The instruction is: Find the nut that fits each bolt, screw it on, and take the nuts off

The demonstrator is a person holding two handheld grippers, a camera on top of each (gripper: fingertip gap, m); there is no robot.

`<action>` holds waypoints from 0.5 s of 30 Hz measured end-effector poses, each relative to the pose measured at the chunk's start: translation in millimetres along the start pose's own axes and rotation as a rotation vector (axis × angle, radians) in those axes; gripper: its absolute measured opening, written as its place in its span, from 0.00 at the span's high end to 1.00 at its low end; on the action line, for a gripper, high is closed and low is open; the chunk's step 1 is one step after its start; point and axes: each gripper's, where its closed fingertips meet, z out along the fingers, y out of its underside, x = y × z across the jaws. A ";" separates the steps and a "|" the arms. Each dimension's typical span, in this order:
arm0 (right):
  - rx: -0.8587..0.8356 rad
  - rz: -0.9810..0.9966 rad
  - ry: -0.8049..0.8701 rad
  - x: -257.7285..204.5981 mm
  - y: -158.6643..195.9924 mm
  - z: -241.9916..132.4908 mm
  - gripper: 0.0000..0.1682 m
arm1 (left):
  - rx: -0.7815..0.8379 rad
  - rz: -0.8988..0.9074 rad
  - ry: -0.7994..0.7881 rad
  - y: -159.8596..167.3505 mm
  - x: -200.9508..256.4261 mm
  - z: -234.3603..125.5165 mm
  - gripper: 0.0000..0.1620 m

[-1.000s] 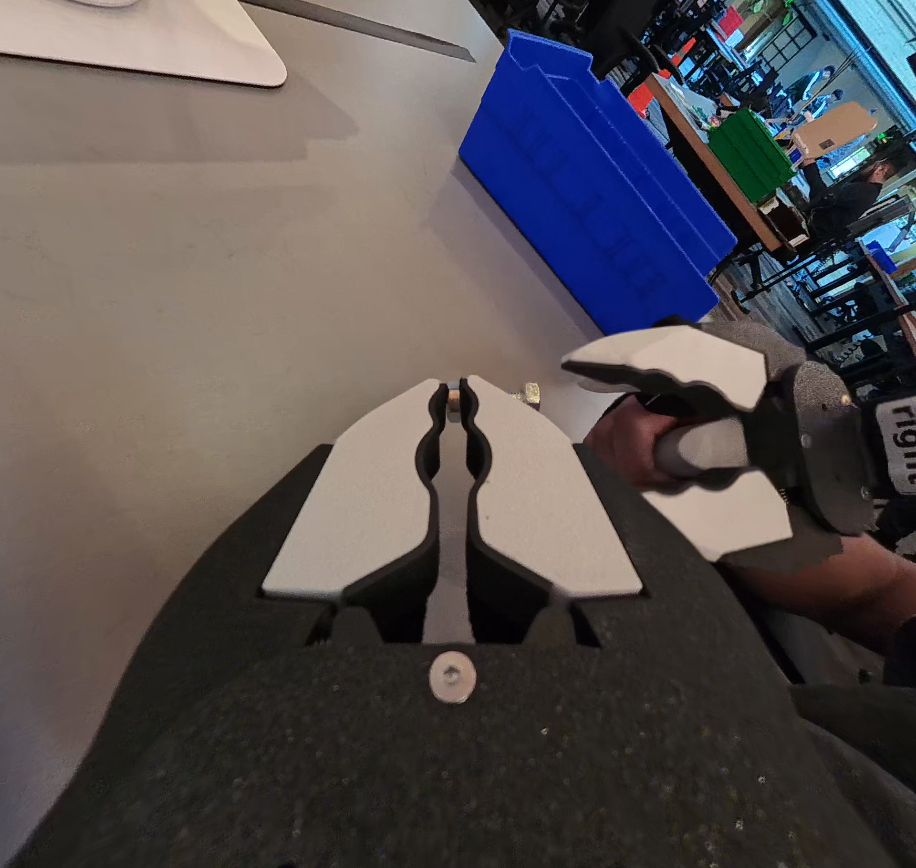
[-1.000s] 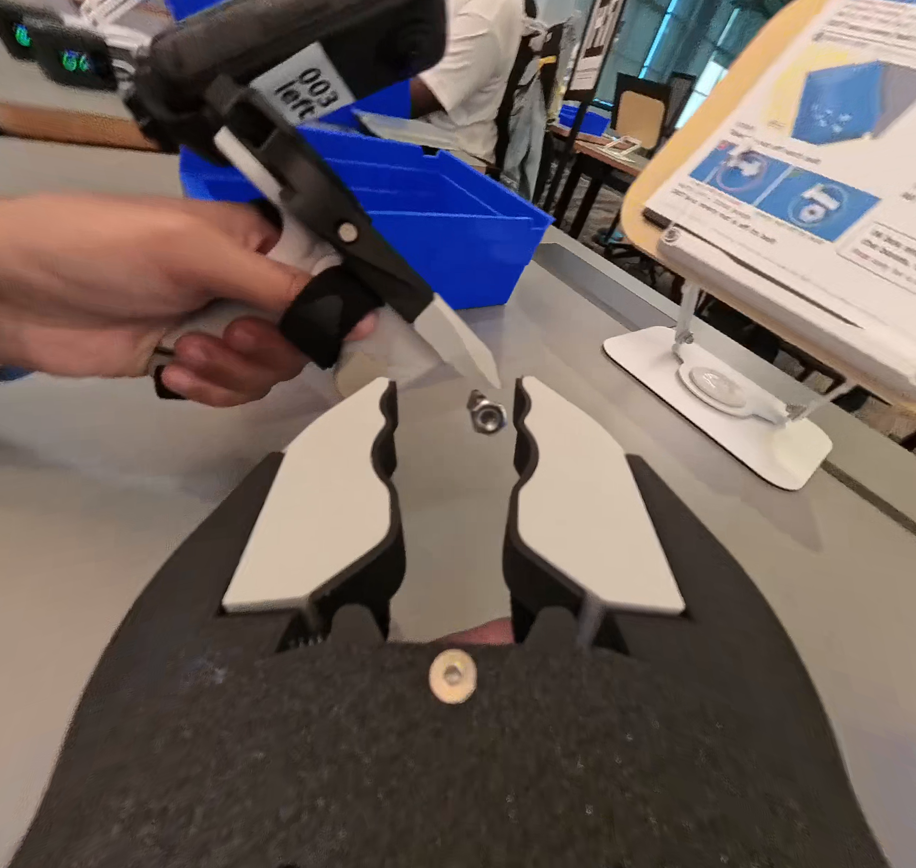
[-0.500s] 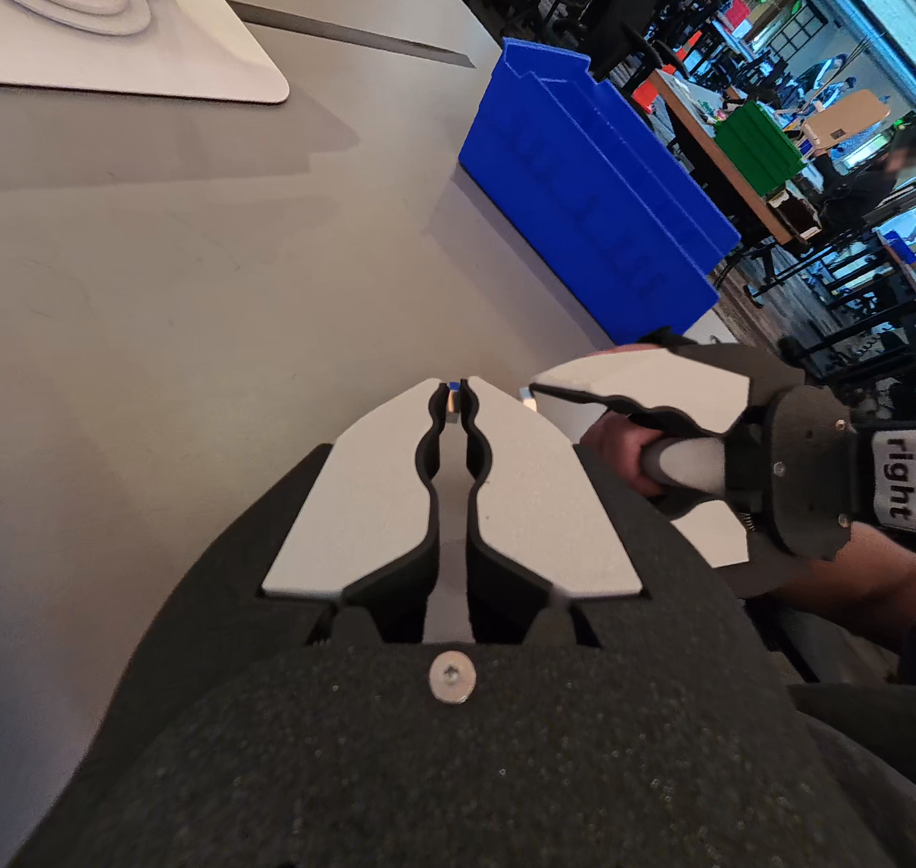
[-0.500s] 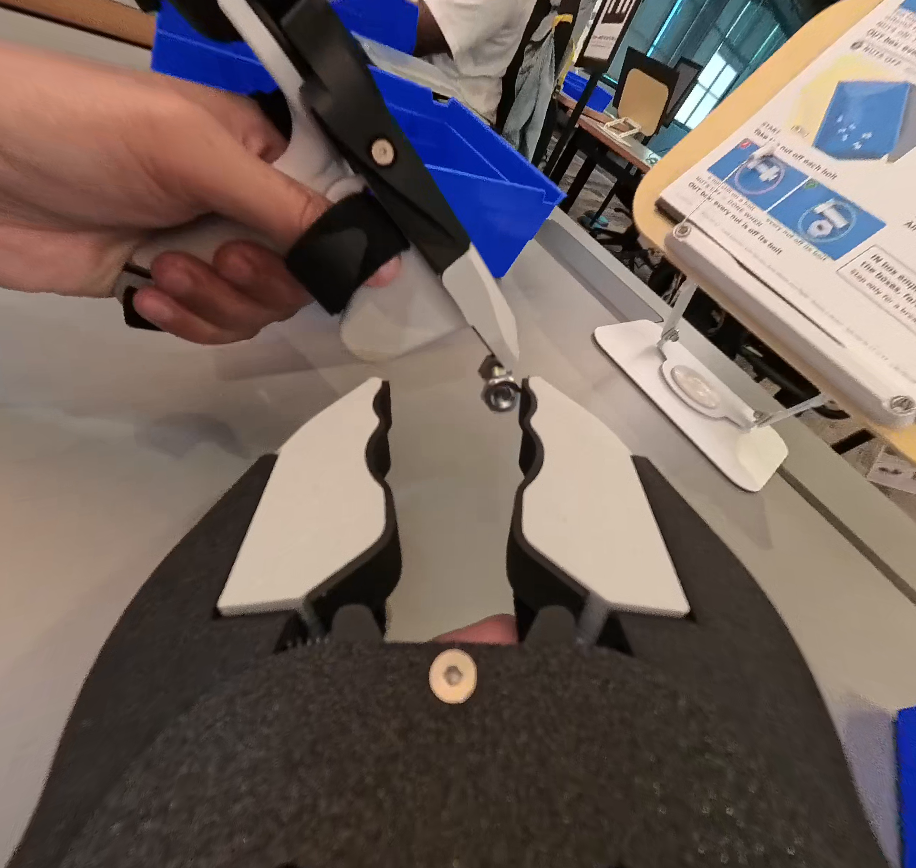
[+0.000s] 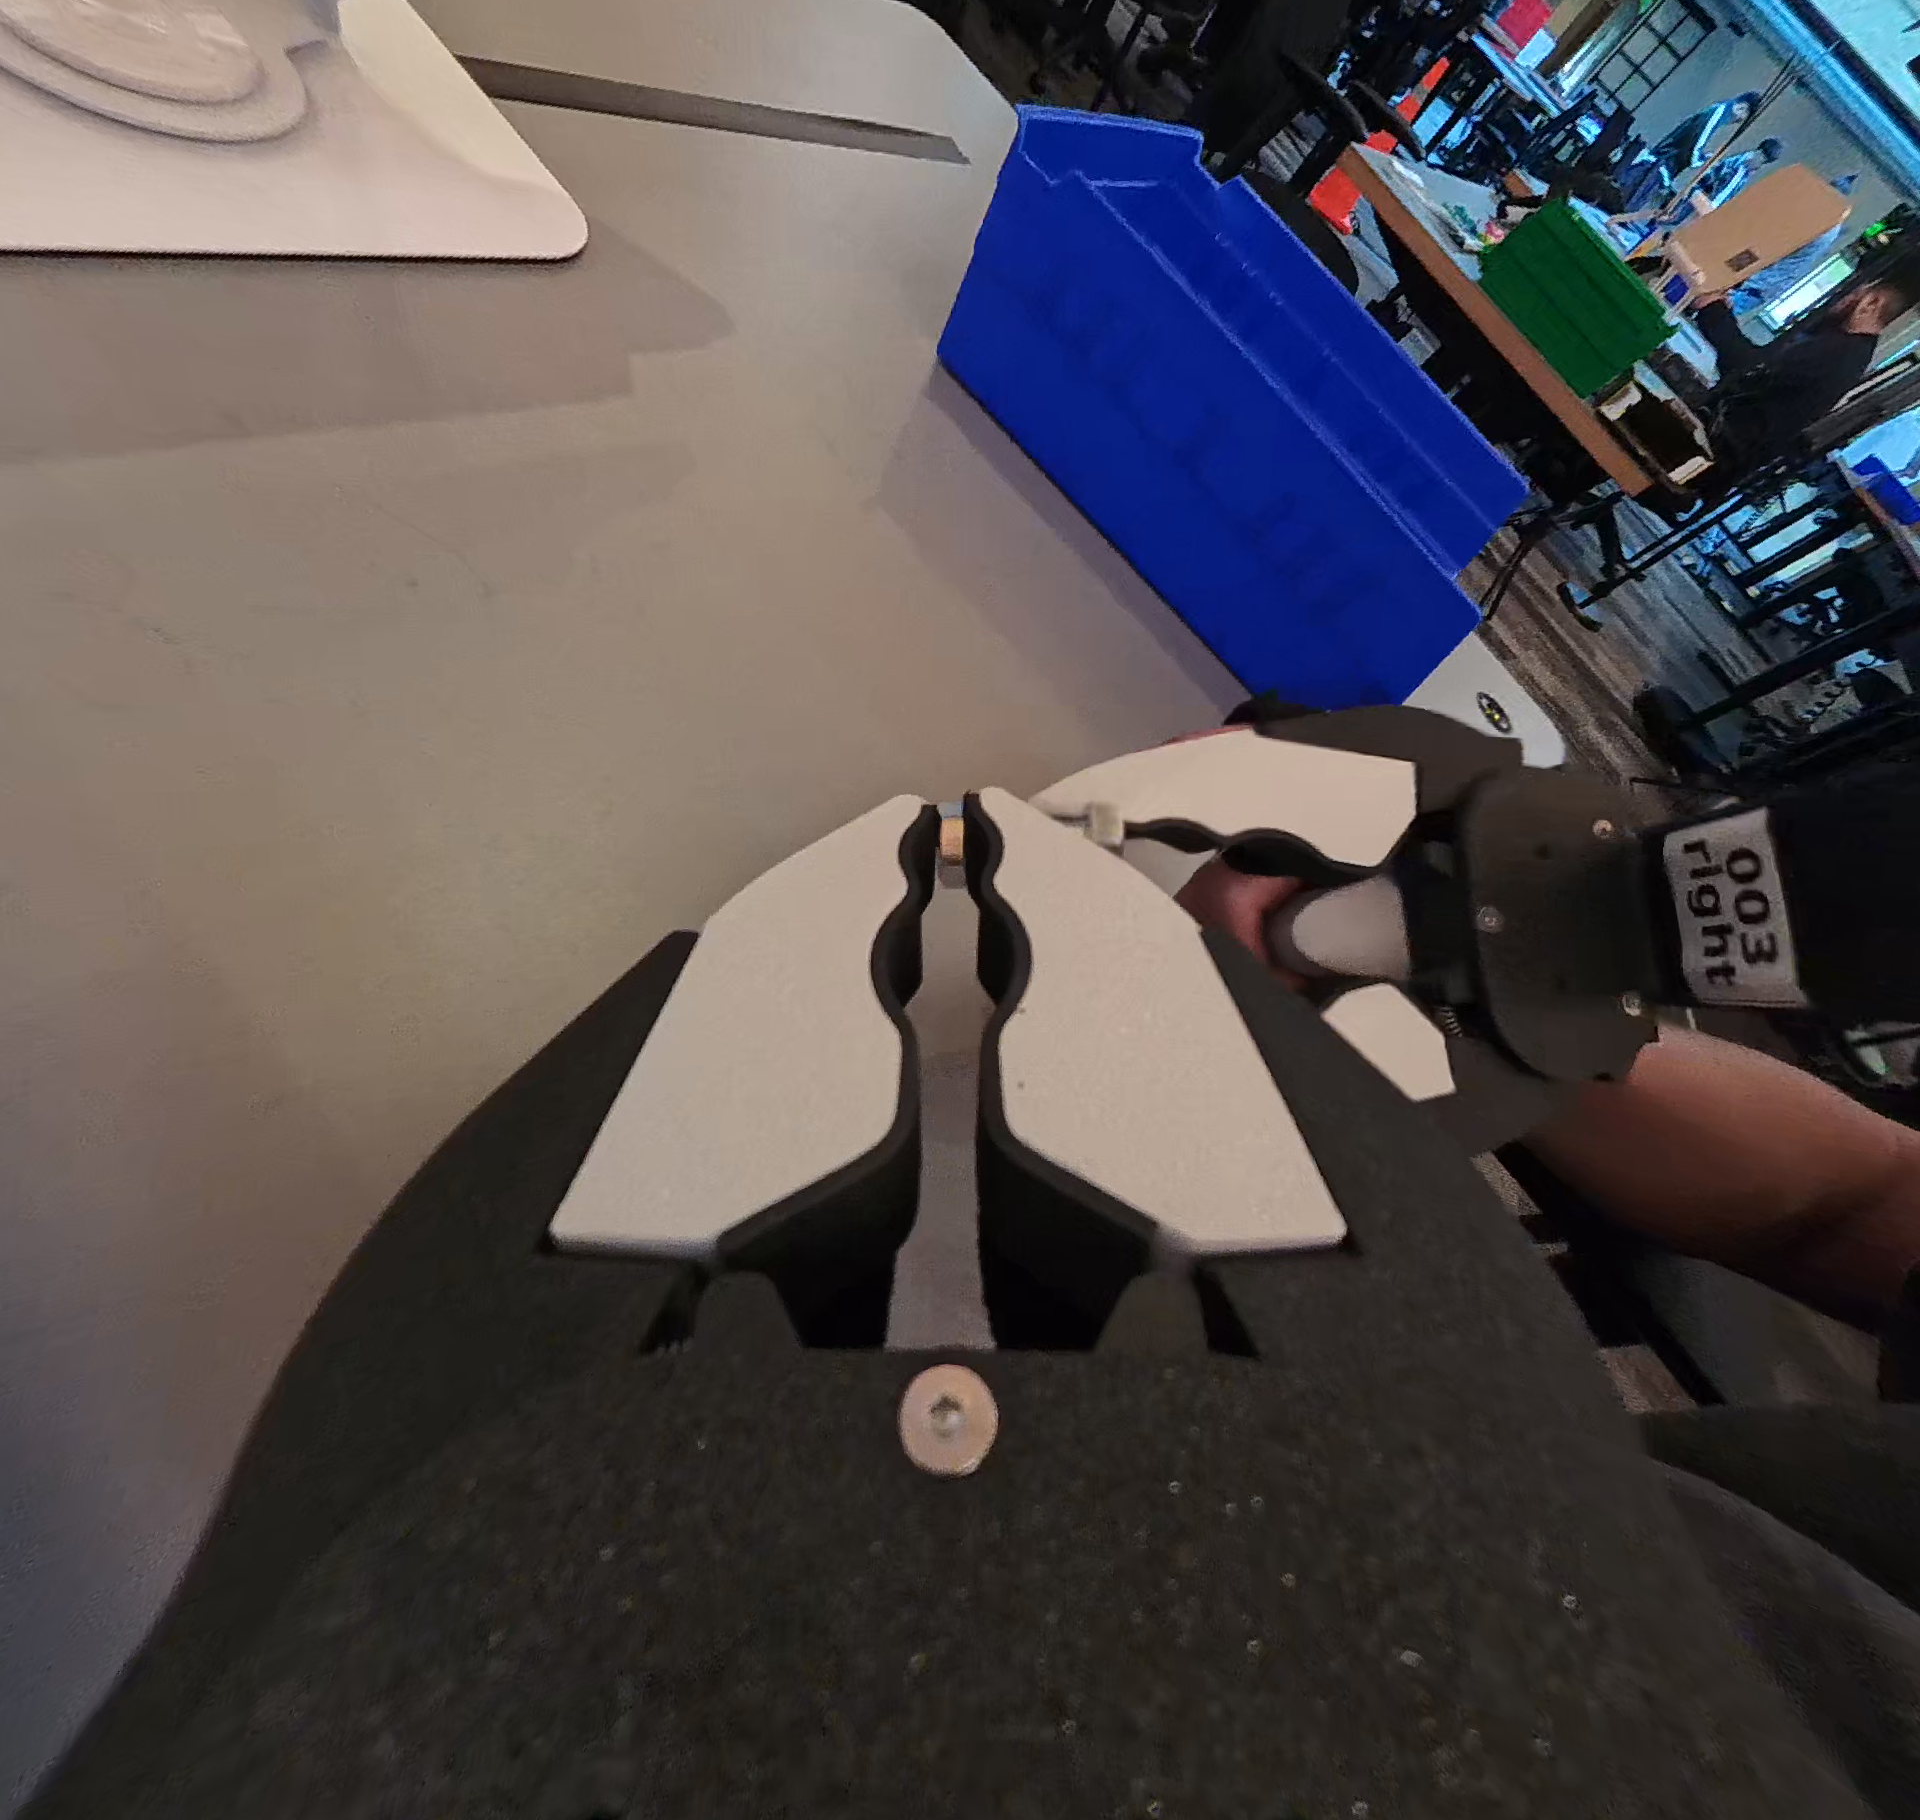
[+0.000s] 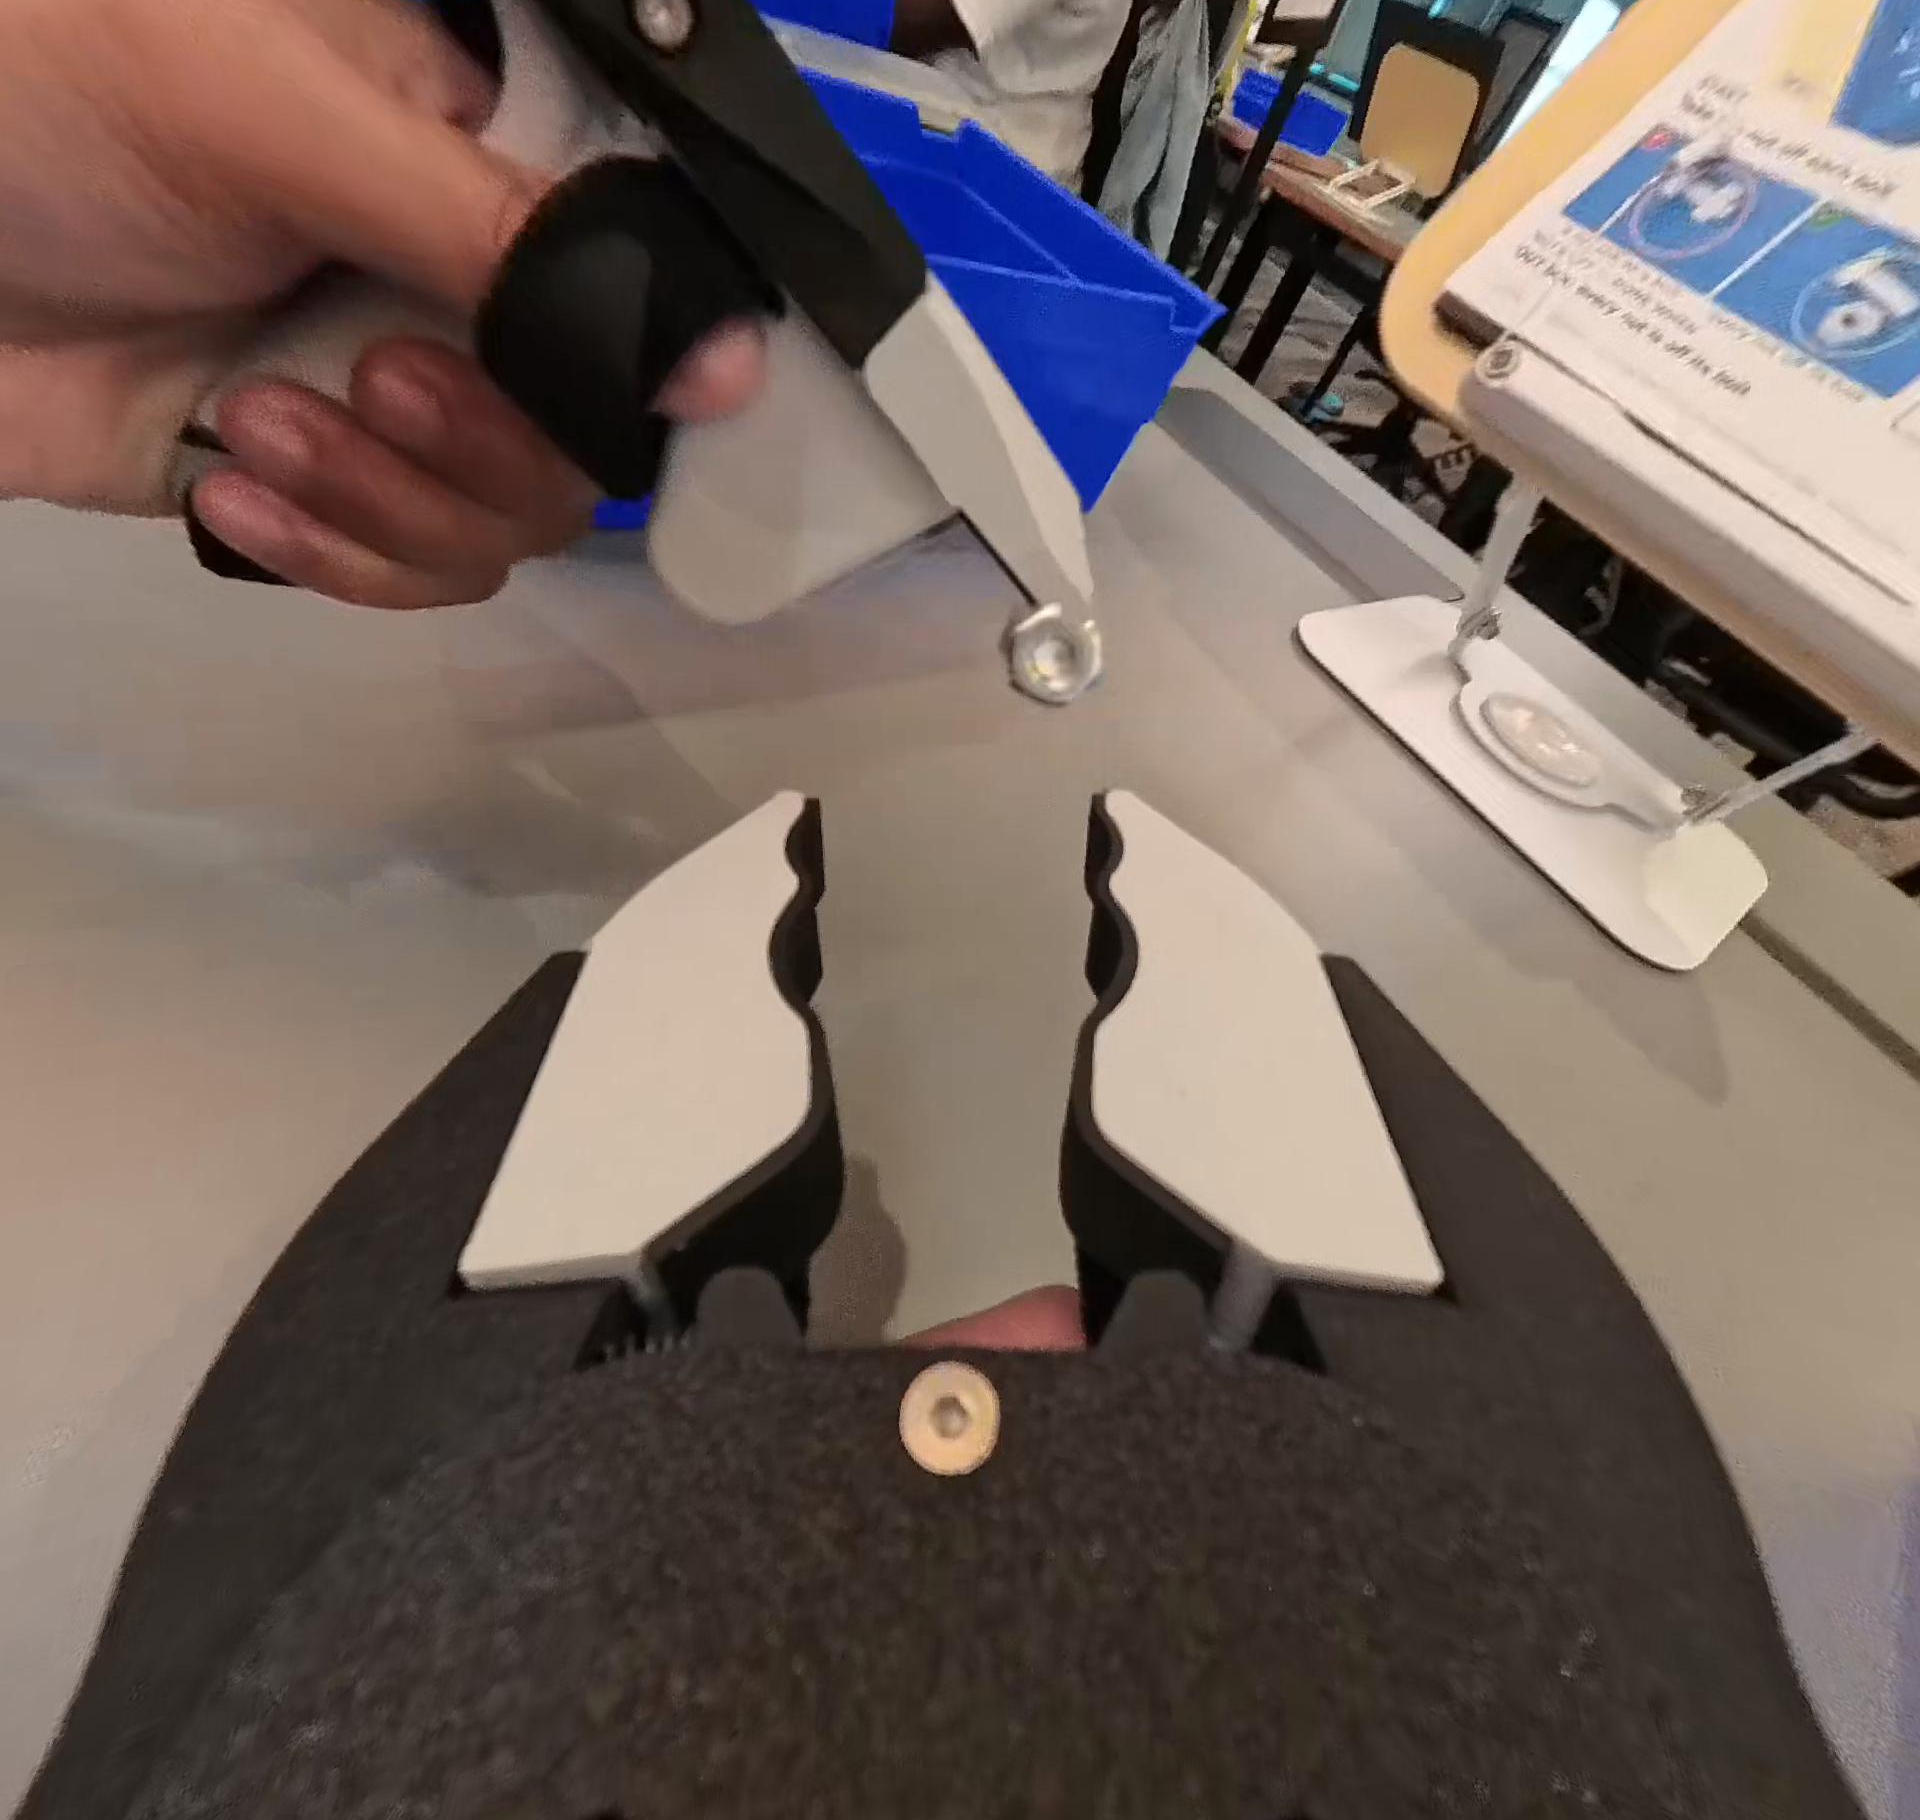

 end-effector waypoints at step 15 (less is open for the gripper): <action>0.079 -0.047 0.012 -0.7 -28.9 -10.9 0.72 | -0.019 0.020 -0.005 3.9 0.1 2.1 0.97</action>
